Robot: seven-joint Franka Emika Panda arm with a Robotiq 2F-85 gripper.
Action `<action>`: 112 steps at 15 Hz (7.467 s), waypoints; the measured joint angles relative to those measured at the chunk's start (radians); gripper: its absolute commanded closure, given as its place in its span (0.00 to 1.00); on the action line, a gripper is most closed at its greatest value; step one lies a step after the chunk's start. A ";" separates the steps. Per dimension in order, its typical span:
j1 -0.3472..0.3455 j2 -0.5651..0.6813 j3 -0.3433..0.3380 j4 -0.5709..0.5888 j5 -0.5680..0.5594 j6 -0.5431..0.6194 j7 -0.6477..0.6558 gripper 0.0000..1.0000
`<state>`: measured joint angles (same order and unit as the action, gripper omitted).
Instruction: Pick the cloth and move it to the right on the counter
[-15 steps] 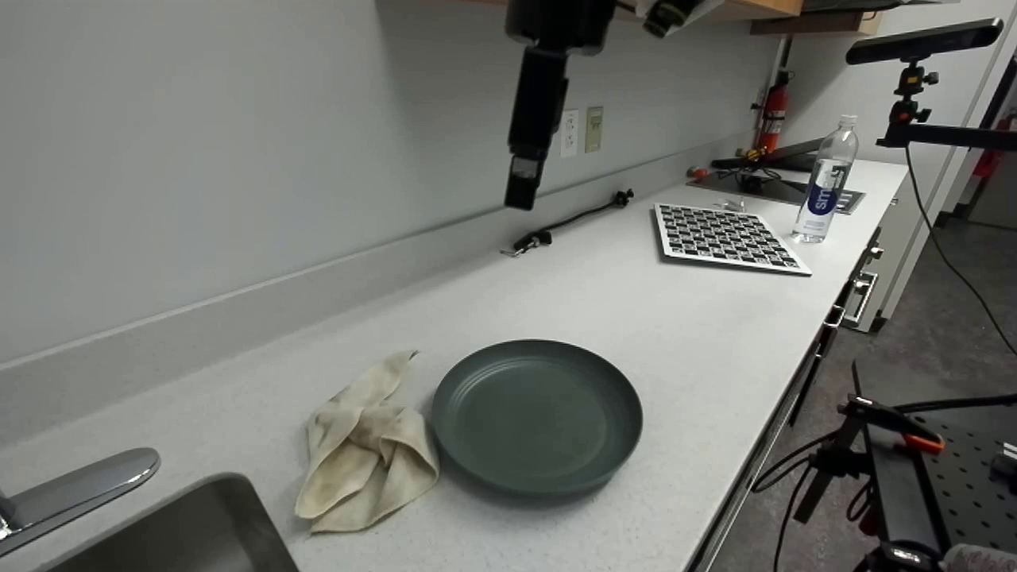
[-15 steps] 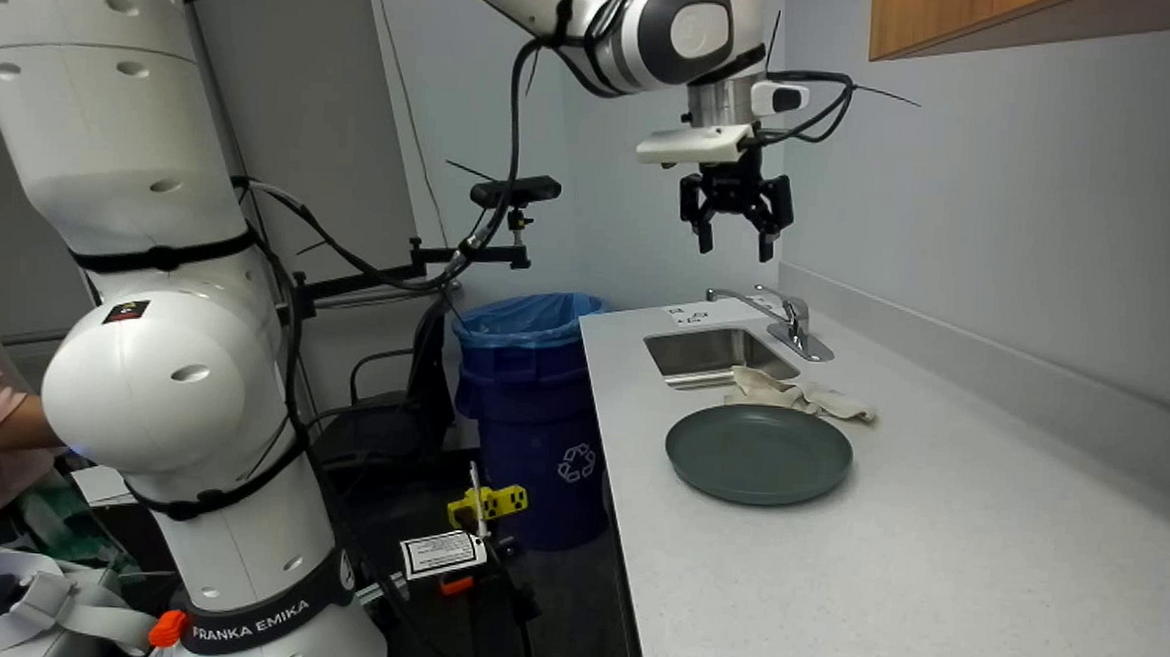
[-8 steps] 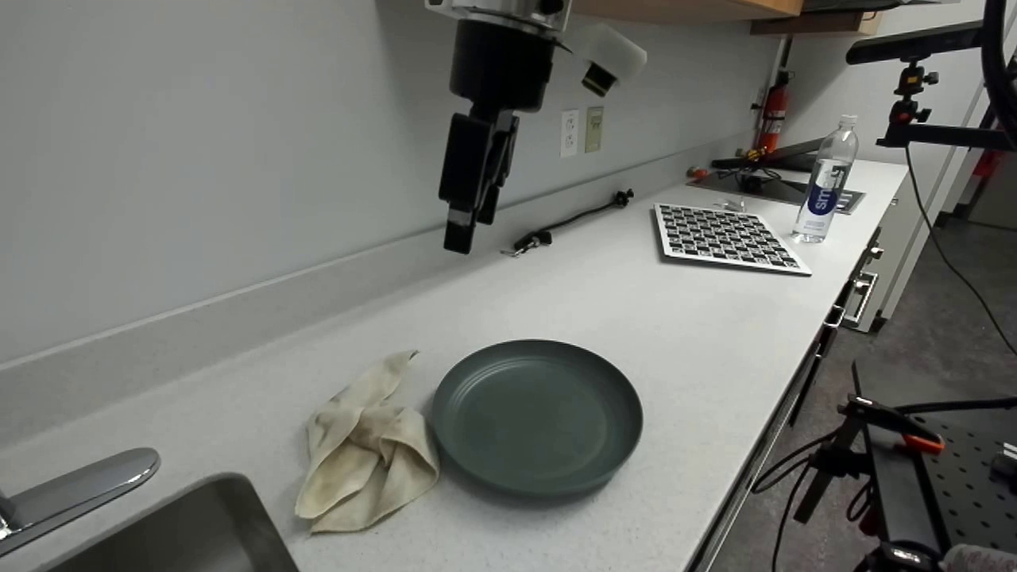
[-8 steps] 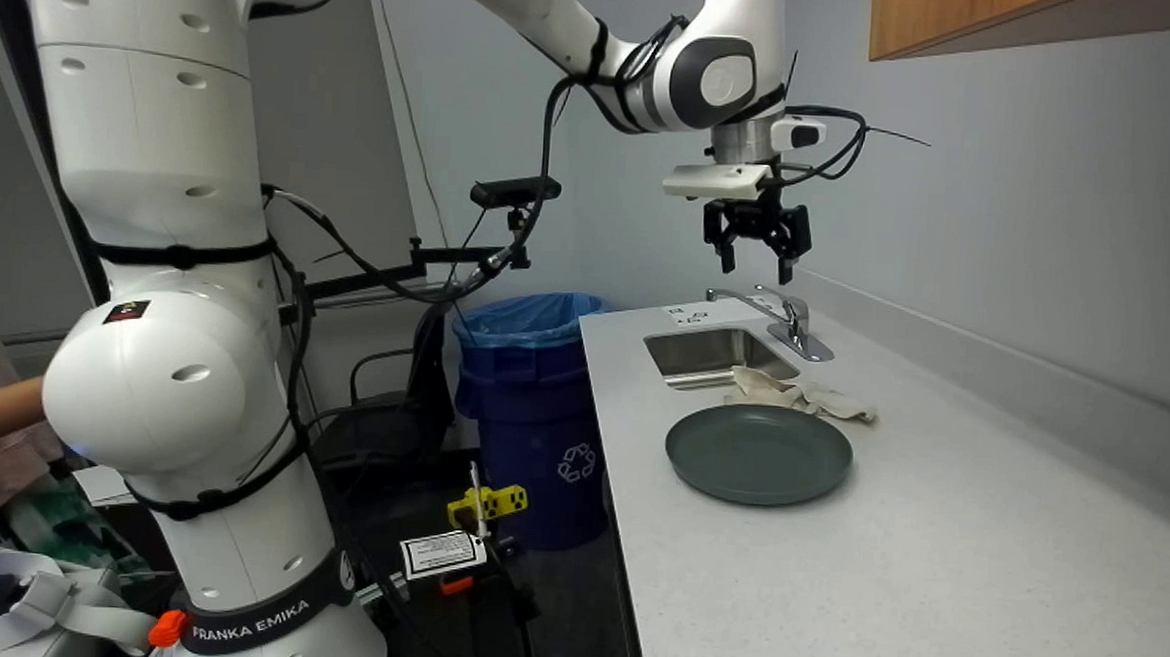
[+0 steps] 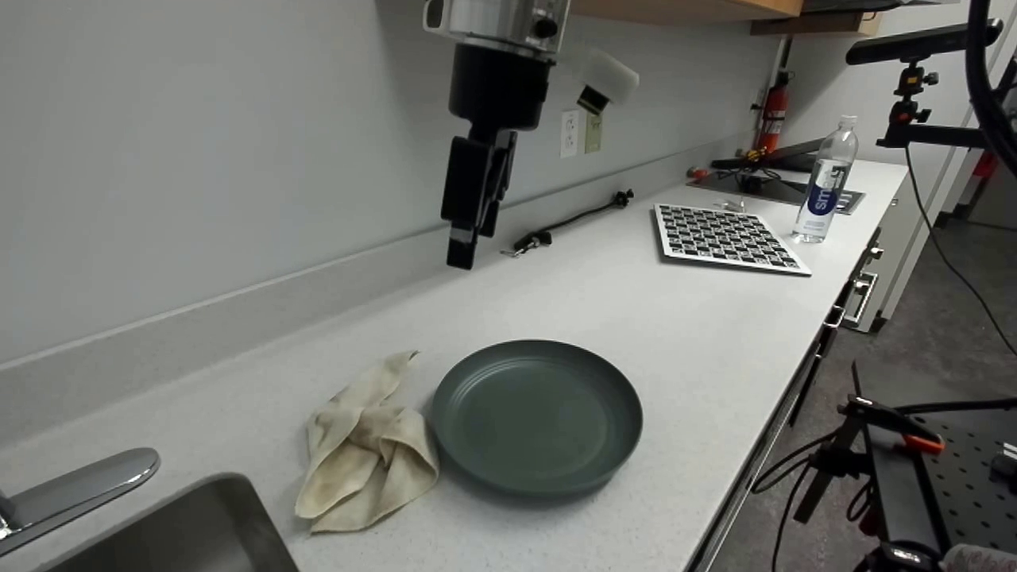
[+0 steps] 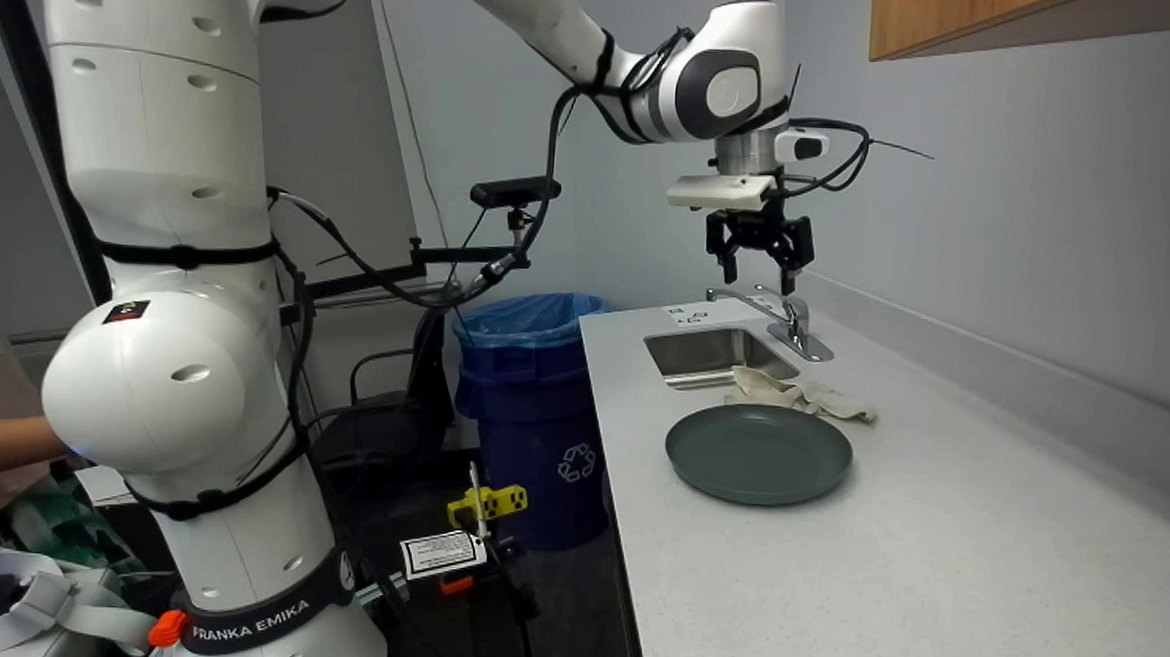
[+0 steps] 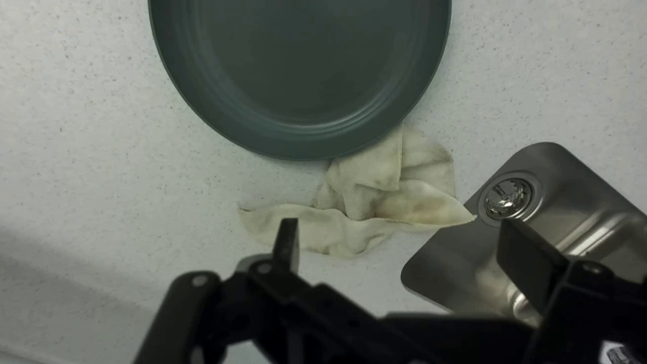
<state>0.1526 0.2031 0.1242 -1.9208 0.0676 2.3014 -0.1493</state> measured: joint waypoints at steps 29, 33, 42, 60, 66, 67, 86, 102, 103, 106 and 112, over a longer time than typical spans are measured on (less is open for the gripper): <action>0.071 0.596 0.028 0.302 -0.165 0.281 -0.009 0.45; 0.064 0.594 0.027 0.311 -0.165 0.281 -0.009 0.74; 0.048 0.524 0.086 0.309 -0.136 0.294 -0.010 0.97; -0.082 -0.151 0.163 -0.271 0.213 0.219 -0.176 0.98; -0.081 -0.456 0.050 -0.461 0.101 0.093 -0.127 0.98; -0.081 -0.502 0.030 -0.480 0.066 0.078 -0.108 0.98; -0.089 -0.624 -0.025 -0.525 -0.065 0.064 0.014 0.98; -0.224 -0.760 -0.025 -0.406 -0.298 -0.008 0.330 0.98; -0.231 -0.774 -0.020 -0.401 -0.312 -0.008 0.348 0.98; -0.250 -0.808 0.003 -0.381 -0.353 0.004 0.407 0.98; -0.322 -0.826 0.076 -0.349 -0.458 0.202 0.549 0.98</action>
<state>-0.1691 -0.6233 0.1998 -2.2701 -0.3900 2.5032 0.3994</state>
